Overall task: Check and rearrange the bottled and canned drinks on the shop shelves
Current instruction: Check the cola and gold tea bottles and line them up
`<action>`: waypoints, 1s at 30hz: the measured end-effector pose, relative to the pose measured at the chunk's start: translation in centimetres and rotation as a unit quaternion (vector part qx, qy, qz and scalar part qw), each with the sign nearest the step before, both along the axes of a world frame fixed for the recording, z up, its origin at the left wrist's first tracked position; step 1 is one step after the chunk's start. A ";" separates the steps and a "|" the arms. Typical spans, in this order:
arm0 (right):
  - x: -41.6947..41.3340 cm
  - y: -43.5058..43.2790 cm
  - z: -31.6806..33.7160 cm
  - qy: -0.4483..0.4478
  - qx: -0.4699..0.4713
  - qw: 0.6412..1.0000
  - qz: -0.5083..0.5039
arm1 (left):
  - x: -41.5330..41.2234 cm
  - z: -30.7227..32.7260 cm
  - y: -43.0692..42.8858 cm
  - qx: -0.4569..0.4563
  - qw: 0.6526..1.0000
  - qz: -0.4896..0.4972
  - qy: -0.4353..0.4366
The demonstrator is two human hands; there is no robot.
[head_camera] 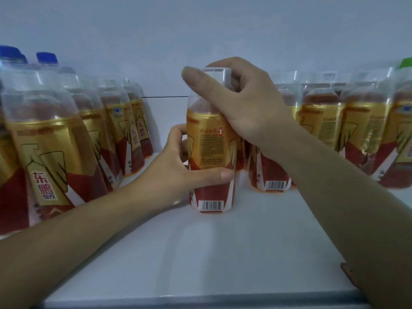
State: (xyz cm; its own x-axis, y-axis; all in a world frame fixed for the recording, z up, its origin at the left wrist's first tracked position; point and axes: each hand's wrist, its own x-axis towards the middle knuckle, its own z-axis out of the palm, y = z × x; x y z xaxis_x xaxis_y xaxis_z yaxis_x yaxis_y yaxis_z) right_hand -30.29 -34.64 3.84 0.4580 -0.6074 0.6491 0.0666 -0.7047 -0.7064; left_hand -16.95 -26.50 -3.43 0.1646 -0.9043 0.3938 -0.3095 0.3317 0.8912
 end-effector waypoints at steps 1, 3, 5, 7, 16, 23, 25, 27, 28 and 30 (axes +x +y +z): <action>0.0 0.1 0.0 0.010 0.017 1.000 0.017 | 0.4 0.0 -0.1 0.004 1.000 -0.025 0.017; 0.0 0.2 0.1 0.026 0.067 0.994 0.086 | 1.1 0.2 0.2 0.023 0.996 -0.082 0.028; 0.0 0.1 0.0 0.025 0.073 0.991 0.107 | 1.5 0.2 0.5 0.033 0.993 -0.115 0.018; 0.0 0.4 -0.1 0.018 0.040 0.995 0.085 | 1.1 0.3 0.6 0.034 0.994 -0.108 0.011; -0.3 1.2 -0.1 0.097 0.019 0.994 0.041 | 1.8 0.8 0.7 -0.002 0.997 -0.074 0.034; -0.2 1.8 0.0 0.094 -0.021 0.995 0.005 | 0.6 1.0 1.1 0.029 0.996 -0.087 0.007; -0.3 1.3 -0.1 0.125 -0.017 0.992 0.012 | 0.4 1.0 1.0 0.022 0.996 -0.085 -0.009; -0.4 0.9 -0.4 0.162 -0.019 0.986 0.027 | 0.4 1.1 1.0 0.001 0.998 -0.066 -0.017; -0.4 0.7 -0.5 0.171 -0.022 0.984 0.042 | 0.5 1.0 0.9 -0.012 0.998 -0.055 -0.018; -0.4 0.5 -0.8 0.160 -0.040 0.981 0.099 | 0.9 0.8 0.6 -0.047 0.999 -0.009 -0.024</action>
